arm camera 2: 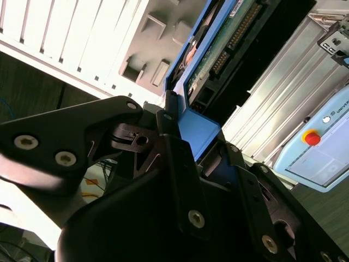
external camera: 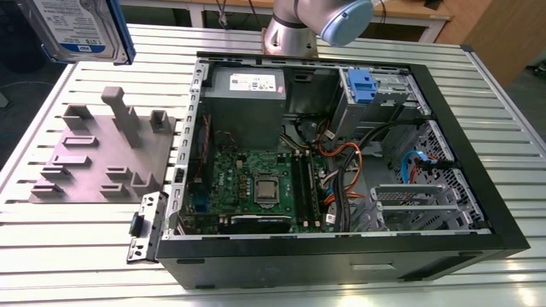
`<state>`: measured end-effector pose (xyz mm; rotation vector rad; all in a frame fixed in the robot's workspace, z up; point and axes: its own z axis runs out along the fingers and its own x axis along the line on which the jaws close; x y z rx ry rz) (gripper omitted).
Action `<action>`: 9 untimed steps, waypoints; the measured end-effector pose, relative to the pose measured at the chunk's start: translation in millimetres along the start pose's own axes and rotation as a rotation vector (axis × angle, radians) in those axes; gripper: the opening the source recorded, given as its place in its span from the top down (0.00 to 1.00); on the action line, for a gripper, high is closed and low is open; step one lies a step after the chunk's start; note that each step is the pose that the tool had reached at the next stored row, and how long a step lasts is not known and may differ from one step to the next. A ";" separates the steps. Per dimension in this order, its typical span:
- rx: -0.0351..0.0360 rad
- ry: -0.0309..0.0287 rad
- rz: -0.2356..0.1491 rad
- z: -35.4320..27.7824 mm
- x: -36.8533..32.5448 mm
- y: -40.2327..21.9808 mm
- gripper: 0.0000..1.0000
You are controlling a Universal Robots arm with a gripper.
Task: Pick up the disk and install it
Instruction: 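Pick up the disk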
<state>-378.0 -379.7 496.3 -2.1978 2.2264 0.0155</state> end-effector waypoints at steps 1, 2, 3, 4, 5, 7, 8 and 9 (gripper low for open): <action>0.0000 0.0001 0.000 0.0 0.0 -0.6 0.63; 0.0000 0.0000 0.000 0.0 0.0 -1.5 0.63; 0.0001 0.0000 0.000 0.0 0.0 -2.9 0.63; 0.0001 0.0000 0.000 0.0 0.0 -4.1 0.63; 0.0000 0.0001 0.000 0.0 -0.1 -5.2 0.63; 0.0001 0.0000 0.000 0.0 -0.1 -7.1 0.63; 0.0001 0.0000 0.000 0.0 -0.1 -7.5 0.63; 0.0001 0.0000 0.000 0.1 -0.1 -7.7 0.63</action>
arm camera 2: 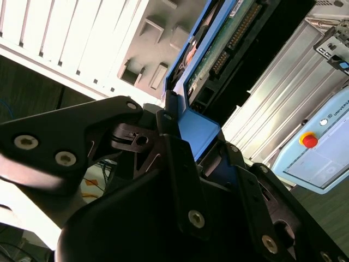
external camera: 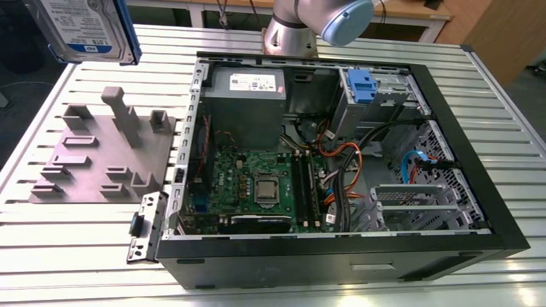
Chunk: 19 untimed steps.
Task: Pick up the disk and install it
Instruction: 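Pick up the disk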
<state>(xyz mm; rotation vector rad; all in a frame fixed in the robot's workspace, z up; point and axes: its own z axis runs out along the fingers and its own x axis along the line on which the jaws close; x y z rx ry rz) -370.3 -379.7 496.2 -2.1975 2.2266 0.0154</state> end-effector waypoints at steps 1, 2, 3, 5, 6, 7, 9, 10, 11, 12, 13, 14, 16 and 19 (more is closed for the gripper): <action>0.0000 0.0000 0.000 0.0 0.0 0.0 0.63; 0.0000 0.0000 0.000 0.0 0.0 0.0 0.63; 0.0000 0.0000 0.000 0.0 0.1 -0.1 0.63; 0.0000 0.0000 0.000 0.0 0.0 -0.3 0.63; 0.0000 0.0000 0.000 0.0 0.0 -0.3 0.63; 0.0000 0.0000 0.000 0.0 0.0 -0.5 0.63; 0.0000 0.0000 0.000 0.0 0.0 -1.2 0.63; -0.0001 0.0001 0.000 -0.1 0.0 -1.6 0.63; 0.0000 0.0000 0.000 0.0 0.0 -1.9 0.63; 0.0001 0.0000 0.000 0.0 0.0 -2.2 0.63; 0.0000 0.0000 0.000 0.0 0.0 -2.5 0.63; 0.0000 0.0001 0.000 0.0 0.0 -2.8 0.63; 0.0000 0.0000 0.000 0.0 0.0 -3.3 0.63; 0.0000 0.0000 0.000 0.0 0.0 -4.5 0.63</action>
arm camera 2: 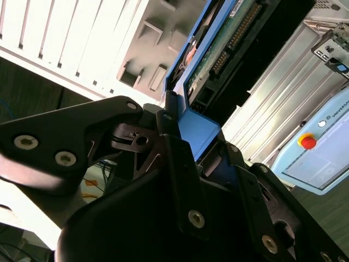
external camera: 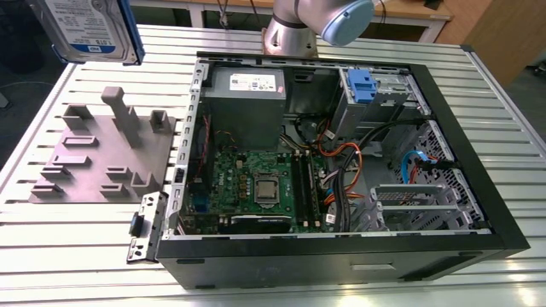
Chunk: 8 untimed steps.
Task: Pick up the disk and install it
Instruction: 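Pick up the disk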
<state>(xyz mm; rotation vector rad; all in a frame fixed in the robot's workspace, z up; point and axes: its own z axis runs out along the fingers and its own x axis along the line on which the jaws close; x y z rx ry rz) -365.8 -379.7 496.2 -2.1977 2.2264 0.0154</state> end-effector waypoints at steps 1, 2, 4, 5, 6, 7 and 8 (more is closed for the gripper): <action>0.0000 0.0001 0.000 0.0 0.0 -0.5 0.63; 0.0000 0.0000 0.000 0.0 0.0 -0.8 0.63; 0.0000 0.0000 0.000 0.0 0.0 -1.4 0.63; 0.0000 0.0000 0.000 0.0 0.0 -1.8 0.63; 0.0000 0.0001 0.000 0.0 0.0 -2.0 0.63; 0.0001 0.0000 0.000 0.1 0.0 -2.3 0.63; 0.0000 0.0000 0.000 0.0 0.0 -2.5 0.63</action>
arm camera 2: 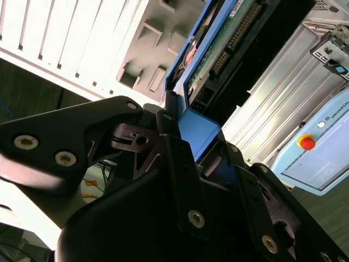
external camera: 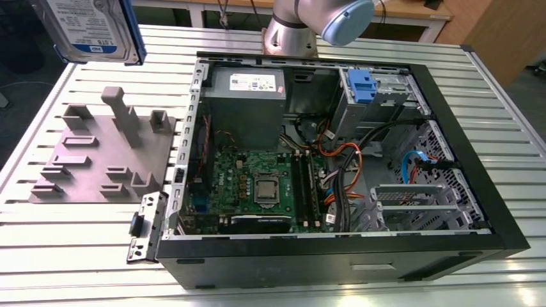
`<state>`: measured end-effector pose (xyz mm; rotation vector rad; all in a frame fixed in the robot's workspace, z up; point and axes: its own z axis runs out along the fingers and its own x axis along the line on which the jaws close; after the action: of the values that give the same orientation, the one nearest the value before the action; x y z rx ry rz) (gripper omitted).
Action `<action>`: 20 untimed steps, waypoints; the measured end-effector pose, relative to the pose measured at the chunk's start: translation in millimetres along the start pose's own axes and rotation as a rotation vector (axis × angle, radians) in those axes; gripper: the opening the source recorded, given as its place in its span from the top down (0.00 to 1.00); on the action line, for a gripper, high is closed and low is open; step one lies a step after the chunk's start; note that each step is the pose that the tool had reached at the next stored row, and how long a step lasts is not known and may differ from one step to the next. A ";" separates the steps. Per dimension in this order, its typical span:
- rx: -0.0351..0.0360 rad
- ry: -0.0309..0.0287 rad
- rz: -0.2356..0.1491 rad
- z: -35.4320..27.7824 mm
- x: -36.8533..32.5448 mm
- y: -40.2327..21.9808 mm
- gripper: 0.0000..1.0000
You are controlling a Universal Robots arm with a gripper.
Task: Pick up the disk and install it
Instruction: 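Pick up the disk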
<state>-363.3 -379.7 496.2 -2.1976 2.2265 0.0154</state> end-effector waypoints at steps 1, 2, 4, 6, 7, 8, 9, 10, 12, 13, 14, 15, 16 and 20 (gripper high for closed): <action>0.0000 0.0000 0.000 0.0 0.0 -0.3 0.63; 0.0000 0.0000 0.000 0.0 0.0 -0.6 0.63; 0.0000 0.0000 0.000 0.0 0.0 -1.1 0.63; 0.0000 0.0000 0.000 0.0 0.0 -1.8 0.63; 0.0001 0.0000 0.000 0.0 0.0 -2.3 0.63; 0.0000 0.0000 0.000 0.0 0.0 -2.7 0.63; 0.0000 0.0000 0.000 0.0 -0.1 -3.0 0.63; 0.0000 0.0000 0.000 0.0 -0.1 -3.3 0.63; 0.0000 0.0001 0.000 0.0 -0.1 -4.0 0.63; -0.0001 0.0000 0.000 0.0 -0.1 -4.3 0.63; 0.0000 0.0001 0.000 0.0 -0.1 -4.6 0.63; 0.0001 0.0000 0.000 0.0 -0.1 -4.6 0.63; 0.0000 0.0001 0.000 0.0 -0.1 -4.9 0.63; 0.0000 0.0000 0.000 0.0 -0.1 -5.6 0.63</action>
<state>-357.7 -379.7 496.2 -2.1977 2.2264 0.0154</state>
